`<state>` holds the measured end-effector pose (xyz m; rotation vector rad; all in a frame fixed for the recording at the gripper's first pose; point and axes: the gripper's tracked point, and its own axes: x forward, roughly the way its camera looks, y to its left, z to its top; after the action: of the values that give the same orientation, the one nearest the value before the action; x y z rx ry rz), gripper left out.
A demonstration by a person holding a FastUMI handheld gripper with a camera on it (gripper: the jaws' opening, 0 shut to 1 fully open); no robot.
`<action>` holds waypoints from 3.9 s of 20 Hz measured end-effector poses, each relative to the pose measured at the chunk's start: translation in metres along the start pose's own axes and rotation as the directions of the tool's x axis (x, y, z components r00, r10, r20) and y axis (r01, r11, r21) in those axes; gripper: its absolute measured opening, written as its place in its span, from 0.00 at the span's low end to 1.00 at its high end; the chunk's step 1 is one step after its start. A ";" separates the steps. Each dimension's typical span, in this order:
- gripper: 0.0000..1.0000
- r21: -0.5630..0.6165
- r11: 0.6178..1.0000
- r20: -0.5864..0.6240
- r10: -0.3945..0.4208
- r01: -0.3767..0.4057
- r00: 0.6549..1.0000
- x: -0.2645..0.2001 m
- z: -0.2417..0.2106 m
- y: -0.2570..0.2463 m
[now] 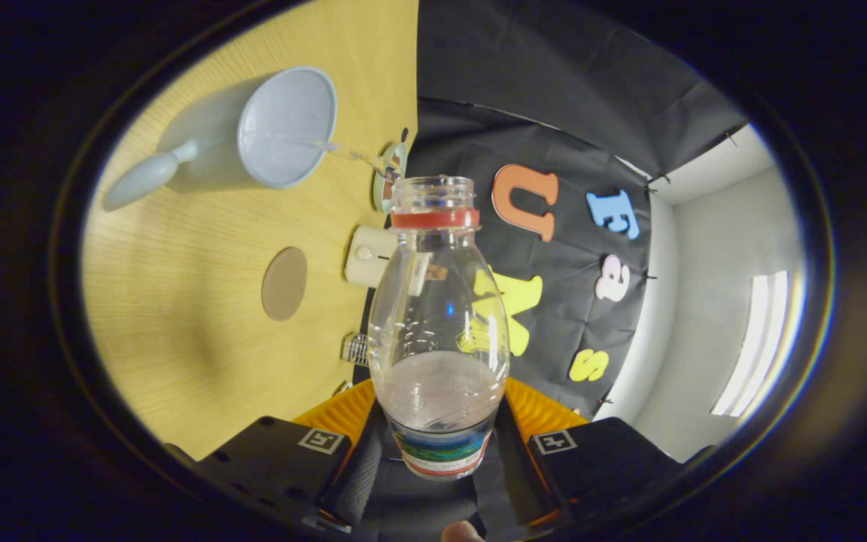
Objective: Take the bottle from table, then pour the juice into the cup, finally place the bottle on the coaster
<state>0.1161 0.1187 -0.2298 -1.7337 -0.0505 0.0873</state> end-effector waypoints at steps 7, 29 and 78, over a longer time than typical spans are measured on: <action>0.76 -0.023 1.000 0.002 -0.007 0.007 1.000 -0.003 0.000 -0.008; 0.76 -0.106 0.994 0.000 0.006 -0.006 1.000 -0.001 0.003 -0.022; 0.76 -0.264 0.964 0.054 -0.019 0.033 0.998 0.012 0.023 -0.042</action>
<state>0.1264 0.1493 -0.1929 -1.9979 -0.1274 0.1090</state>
